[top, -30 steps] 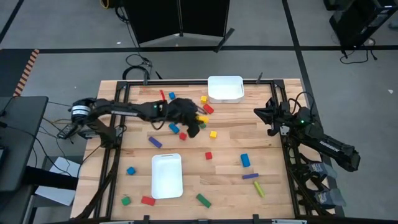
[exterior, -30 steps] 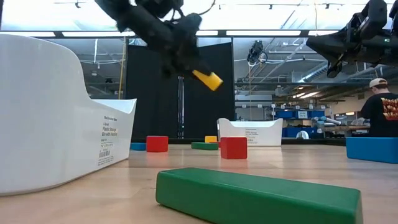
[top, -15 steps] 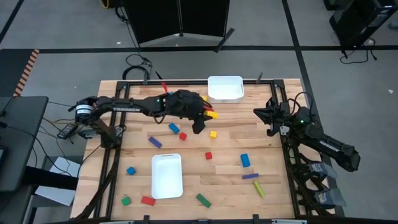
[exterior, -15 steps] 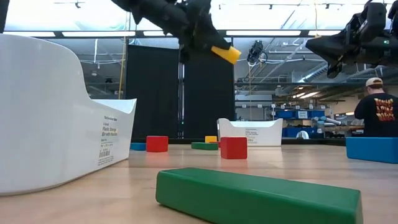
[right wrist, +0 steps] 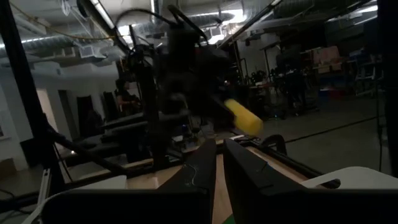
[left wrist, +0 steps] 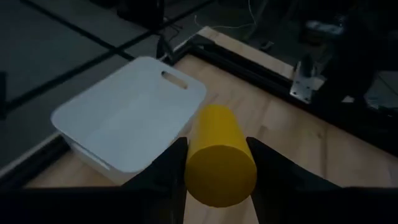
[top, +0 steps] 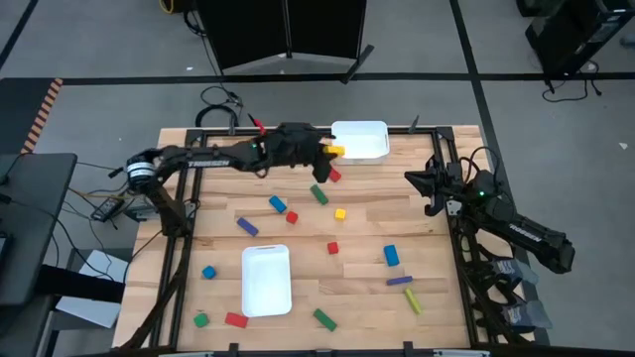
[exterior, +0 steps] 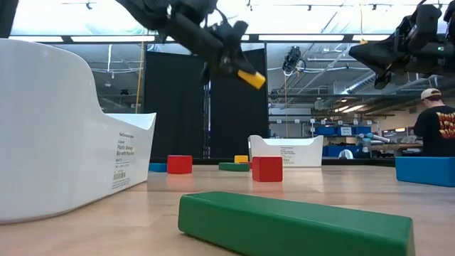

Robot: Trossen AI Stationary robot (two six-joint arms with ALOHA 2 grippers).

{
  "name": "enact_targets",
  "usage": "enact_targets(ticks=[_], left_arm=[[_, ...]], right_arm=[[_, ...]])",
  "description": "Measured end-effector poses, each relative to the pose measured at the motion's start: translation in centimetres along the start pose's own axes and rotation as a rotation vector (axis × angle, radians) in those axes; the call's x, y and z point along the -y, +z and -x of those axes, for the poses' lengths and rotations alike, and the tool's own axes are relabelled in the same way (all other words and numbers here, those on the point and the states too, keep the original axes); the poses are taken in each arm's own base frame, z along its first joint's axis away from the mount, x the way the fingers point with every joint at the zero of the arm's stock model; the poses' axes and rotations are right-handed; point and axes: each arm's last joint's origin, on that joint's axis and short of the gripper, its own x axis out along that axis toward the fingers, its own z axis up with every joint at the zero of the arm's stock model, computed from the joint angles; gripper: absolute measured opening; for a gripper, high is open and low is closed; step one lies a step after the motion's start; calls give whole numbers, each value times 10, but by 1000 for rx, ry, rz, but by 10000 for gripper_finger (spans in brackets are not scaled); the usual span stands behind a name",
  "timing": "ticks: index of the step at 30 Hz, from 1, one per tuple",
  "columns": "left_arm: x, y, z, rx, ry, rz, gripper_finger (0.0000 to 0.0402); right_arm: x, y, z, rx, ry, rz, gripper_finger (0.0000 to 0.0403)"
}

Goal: Sort blocks by size
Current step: Put the yellow large block into the top white bin

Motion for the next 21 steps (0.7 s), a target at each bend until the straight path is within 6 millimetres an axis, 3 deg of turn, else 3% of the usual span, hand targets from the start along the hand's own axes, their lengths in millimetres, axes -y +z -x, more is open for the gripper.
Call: enact_targets(ticks=[7, 16, 21], left_arm=[[-42, 6, -49, -47, 38, 91, 135], [-52, 12, -99, -113, 39, 104, 137], [-50, 12, -108, -120, 31, 100, 207]], right_arm=[[0, 1, 0, 7, -7, -1, 42], [0, 1, 0, 7, -8, 7, 42], [0, 1, 0, 7, -8, 8, 42]])
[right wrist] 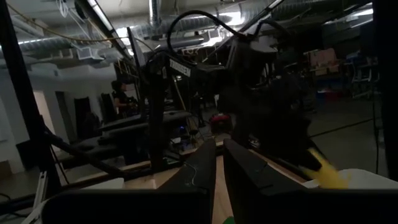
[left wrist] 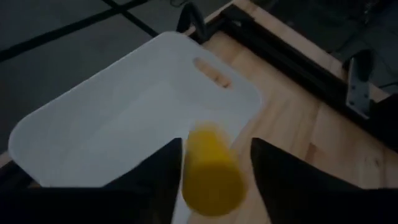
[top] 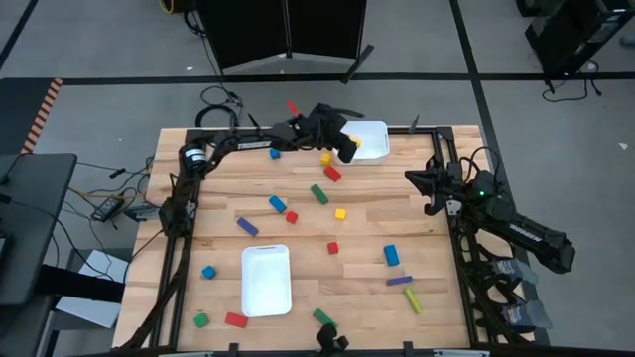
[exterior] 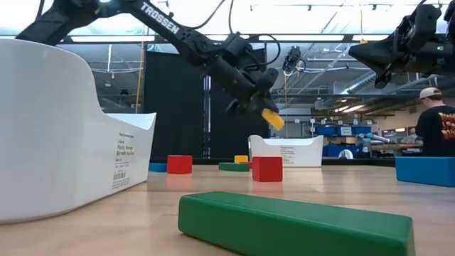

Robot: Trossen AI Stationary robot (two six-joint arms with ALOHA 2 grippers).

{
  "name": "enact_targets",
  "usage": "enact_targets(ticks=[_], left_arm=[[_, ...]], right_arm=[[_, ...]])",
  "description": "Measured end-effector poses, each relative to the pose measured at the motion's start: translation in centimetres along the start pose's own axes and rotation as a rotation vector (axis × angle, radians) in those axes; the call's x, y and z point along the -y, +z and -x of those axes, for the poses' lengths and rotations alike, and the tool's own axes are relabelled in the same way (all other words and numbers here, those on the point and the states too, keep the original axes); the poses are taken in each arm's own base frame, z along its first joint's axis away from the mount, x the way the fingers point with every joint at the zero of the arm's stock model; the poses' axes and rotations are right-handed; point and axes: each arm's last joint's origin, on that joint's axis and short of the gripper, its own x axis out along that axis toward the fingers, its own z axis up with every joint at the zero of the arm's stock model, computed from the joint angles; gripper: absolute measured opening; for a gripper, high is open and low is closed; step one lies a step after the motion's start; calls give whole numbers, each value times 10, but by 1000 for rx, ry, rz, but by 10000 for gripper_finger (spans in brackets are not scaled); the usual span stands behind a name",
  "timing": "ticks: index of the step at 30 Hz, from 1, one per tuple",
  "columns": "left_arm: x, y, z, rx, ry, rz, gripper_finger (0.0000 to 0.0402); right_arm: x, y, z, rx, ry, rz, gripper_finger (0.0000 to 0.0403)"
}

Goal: Sort blocks by size
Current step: Put the yellow large block into the top white bin, then put the yellow small block into the bottom white bin

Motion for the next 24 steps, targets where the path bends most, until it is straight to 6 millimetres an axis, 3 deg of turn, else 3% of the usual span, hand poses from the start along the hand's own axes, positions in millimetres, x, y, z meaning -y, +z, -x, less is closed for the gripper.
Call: enact_targets(ticks=[6, 12, 18, 24], left_arm=[[3, 7, 10, 2, -13, -51, 275], [29, 16, 47, 0, -44, -164, 256], [44, 14, 118, 60, -59, -221, 203], [43, -17, 199, 116, -54, -188, 182]], right_arm=[[0, 0, 0, -5, -1, -1, 42], [-1, -2, -1, -33, 43, -15, 42], [-4, -8, -7, -103, 55, -13, 46], [-11, -7, -27, -229, -3, 23, 66]])
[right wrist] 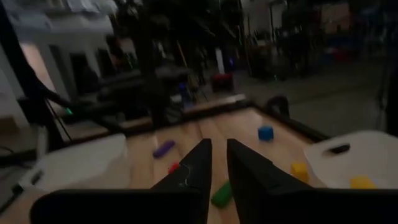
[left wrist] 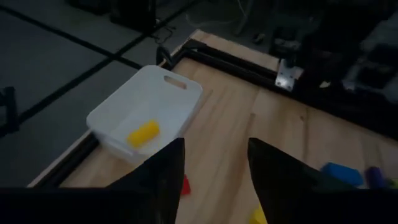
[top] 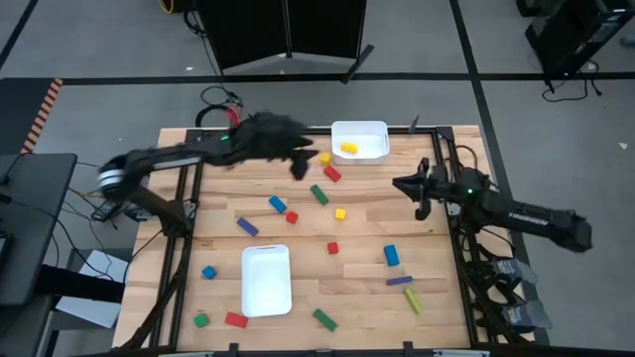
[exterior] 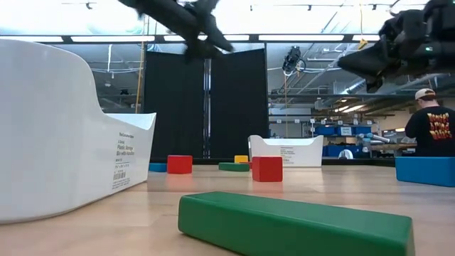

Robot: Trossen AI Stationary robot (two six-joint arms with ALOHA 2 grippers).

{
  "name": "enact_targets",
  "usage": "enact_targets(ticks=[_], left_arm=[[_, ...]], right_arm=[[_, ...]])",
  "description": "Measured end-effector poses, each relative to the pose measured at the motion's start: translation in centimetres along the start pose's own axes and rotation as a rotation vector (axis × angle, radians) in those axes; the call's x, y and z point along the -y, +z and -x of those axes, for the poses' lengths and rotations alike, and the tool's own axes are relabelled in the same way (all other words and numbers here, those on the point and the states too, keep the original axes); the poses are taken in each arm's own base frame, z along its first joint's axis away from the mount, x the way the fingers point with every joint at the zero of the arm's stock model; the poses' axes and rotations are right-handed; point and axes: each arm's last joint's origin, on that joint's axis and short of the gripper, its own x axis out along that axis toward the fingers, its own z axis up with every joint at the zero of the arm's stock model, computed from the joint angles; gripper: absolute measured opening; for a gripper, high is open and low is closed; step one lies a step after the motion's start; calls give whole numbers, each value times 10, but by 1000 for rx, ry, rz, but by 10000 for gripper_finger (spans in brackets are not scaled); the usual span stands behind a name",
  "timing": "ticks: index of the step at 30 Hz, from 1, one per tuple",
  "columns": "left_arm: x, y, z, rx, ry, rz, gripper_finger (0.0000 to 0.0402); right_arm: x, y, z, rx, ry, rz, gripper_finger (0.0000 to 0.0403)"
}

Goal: Sort blocks by size
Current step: Put the yellow small block into the bottom white bin

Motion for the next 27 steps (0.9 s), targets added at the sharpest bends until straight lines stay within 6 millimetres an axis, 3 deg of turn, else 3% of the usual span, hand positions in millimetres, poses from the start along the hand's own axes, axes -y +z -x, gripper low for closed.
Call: enact_targets(ticks=[6, 12, 16, 21, 27], left_arm=[[8, -33, 68, 77, 18, 67, 182], [13, -64, 107, 141, 11, 125, 182], [13, -82, 115, 139, -13, 153, 182], [14, -99, 111, 106, -21, 164, 182], [15, -102, 109, 102, -26, 169, 182]], right_arm=[[-13, -1, -34, -171, -62, 43, 98], [-36, -11, -80, -347, -86, 128, 148], [-52, -30, -103, -467, -65, 208, 180], [-63, -48, -126, -509, -95, 224, 216], [-66, -72, -141, -594, -116, 209, 263]])
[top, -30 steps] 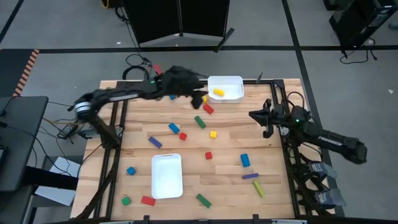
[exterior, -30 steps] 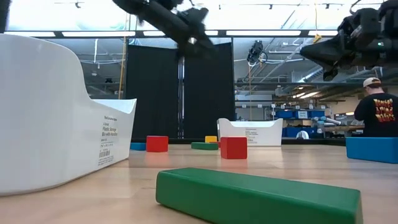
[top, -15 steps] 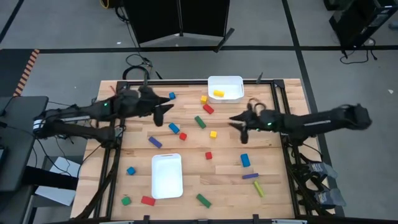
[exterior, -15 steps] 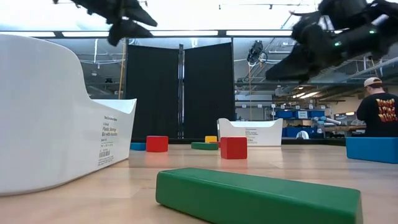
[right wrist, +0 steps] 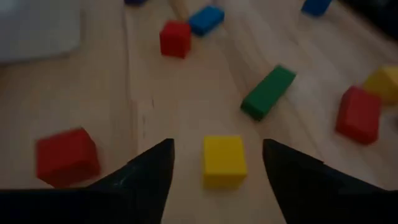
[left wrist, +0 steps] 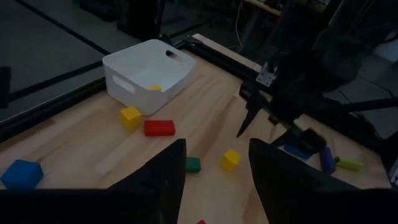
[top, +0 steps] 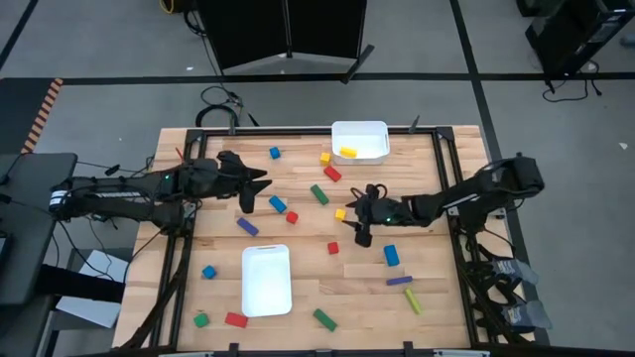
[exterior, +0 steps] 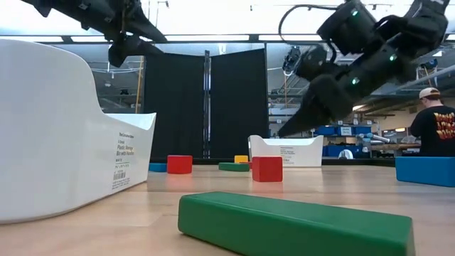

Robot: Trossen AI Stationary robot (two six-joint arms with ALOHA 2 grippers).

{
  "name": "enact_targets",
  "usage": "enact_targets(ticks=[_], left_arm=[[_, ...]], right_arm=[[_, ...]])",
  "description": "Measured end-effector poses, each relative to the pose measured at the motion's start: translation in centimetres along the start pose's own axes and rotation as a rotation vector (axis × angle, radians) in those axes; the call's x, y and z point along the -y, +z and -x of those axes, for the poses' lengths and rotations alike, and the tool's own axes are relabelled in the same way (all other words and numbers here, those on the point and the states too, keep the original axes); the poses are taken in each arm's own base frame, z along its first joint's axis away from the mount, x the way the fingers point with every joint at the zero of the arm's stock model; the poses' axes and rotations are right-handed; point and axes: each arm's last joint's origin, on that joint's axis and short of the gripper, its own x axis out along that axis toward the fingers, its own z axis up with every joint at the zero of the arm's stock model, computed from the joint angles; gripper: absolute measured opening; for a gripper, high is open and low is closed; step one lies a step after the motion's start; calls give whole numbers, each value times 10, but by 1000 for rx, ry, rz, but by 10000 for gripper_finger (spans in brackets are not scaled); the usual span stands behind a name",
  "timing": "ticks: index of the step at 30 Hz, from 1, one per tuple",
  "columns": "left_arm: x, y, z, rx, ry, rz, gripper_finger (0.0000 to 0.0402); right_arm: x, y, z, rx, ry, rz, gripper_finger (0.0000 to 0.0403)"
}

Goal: Sort blocks by size
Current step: Put the yellow small block into the bottom white bin

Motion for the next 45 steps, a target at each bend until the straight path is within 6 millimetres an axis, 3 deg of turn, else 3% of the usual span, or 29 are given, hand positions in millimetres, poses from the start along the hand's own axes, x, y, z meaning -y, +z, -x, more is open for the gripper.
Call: enact_targets(ticks=[6, 12, 17, 22, 24, 30, 36, 41, 45], left_arm=[[1, 2, 0, 21, -11, -15, 182], [1, 2, 0, 22, -11, -16, 182], [1, 2, 0, 21, -13, -16, 182], [1, 2, 0, 18, -15, -17, 182], [1, 2, 0, 16, -20, -17, 182], [1, 2, 0, 14, -21, -10, 182], [1, 2, 0, 13, -17, 12, 182], [1, 2, 0, 14, -12, 29, 182], [1, 1, 0, 11, -11, 32, 182]], right_arm=[[-3, -10, -19, -44, -39, -5, 301], [-6, -17, -38, -90, -93, 8, 300], [-9, -17, -49, -88, -101, 12, 255], [-12, -14, -53, -85, -90, -12, 153], [-15, -10, -52, -56, -67, -21, 143], [-36, 20, -44, 208, 105, -83, 143], [-85, 73, -42, 385, 273, -25, 143], [-126, 103, -53, 423, 321, 68, 143], [-148, 106, -76, 411, 347, 77, 143]])
